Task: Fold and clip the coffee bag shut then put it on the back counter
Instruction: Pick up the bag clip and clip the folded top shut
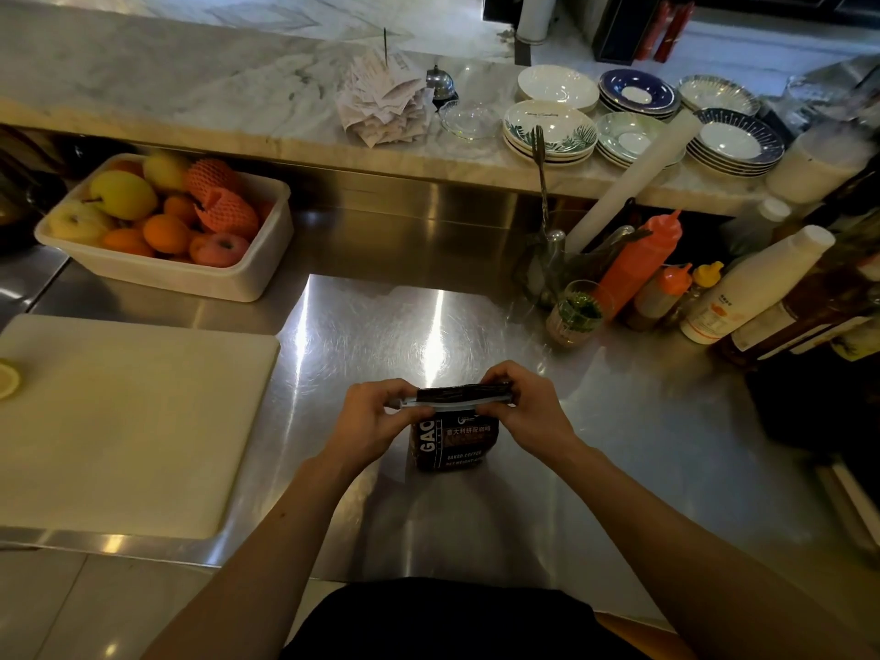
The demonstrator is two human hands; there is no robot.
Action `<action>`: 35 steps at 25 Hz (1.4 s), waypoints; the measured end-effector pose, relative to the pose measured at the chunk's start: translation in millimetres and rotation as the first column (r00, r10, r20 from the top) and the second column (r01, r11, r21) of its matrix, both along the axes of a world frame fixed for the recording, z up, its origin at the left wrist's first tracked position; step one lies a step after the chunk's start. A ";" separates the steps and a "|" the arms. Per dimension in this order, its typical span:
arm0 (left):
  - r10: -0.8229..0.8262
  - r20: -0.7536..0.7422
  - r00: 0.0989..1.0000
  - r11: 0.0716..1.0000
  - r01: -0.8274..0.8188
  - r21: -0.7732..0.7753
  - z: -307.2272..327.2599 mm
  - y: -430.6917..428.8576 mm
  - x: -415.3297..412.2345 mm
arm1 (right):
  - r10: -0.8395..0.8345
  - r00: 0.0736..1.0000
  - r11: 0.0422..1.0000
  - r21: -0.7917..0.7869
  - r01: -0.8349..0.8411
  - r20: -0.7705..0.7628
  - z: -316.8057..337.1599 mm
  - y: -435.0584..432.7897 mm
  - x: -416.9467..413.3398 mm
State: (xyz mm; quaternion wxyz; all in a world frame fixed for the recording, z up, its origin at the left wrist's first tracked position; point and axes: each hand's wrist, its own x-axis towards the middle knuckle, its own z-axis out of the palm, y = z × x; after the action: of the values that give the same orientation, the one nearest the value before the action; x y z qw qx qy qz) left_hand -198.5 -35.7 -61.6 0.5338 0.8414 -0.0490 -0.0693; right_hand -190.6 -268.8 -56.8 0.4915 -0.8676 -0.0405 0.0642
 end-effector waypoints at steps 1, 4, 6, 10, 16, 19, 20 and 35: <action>-0.006 0.001 1.000 1.000 0.006 0.013 -0.3 0.4 0.8 | 0.003 1.000 1.000 0.000 -0.003 0.002 0.1 0.0 0.1; -0.044 0.000 0.999 0.998 0.044 0.047 -1.8 3.2 2.1 | 0.009 1.000 1.000 0.009 -0.009 0.011 0.0 -1.2 0.2; -0.104 0.023 0.994 0.979 0.098 0.176 -1.9 7.6 5.2 | 0.017 1.000 1.000 0.019 -0.017 0.012 0.0 -1.9 0.2; -0.295 0.053 0.954 0.851 0.237 0.468 9.5 13.5 15.7 | 0.035 0.999 0.999 0.016 -0.035 0.018 -0.3 -0.7 -0.4; -0.306 0.138 0.942 0.857 0.209 0.471 9.0 10.1 15.0 | 0.523 0.851 0.664 -0.648 -0.373 0.046 38.4 8.0 14.5; -0.293 0.141 0.946 0.871 0.204 0.447 5.1 8.1 15.2 | 0.615 0.789 0.508 -0.761 -0.404 -0.008 42.9 38.3 17.9; -0.285 0.130 0.950 0.878 0.204 0.433 4.2 8.9 15.2 | 0.622 0.782 0.490 -0.768 -0.412 -0.023 41.0 46.9 17.9; -0.228 0.095 0.969 0.921 0.183 0.344 1.5 12.4 12.6 | 0.543 0.837 0.648 -0.599 -0.470 -0.069 29.3 -16.4 16.4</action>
State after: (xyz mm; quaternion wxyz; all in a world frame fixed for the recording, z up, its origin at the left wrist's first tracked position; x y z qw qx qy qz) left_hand -185.9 -23.2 -60.1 0.3694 0.9122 -0.1601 -0.0760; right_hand -174.2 -285.2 -27.5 0.1537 -0.9321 -0.2876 0.1576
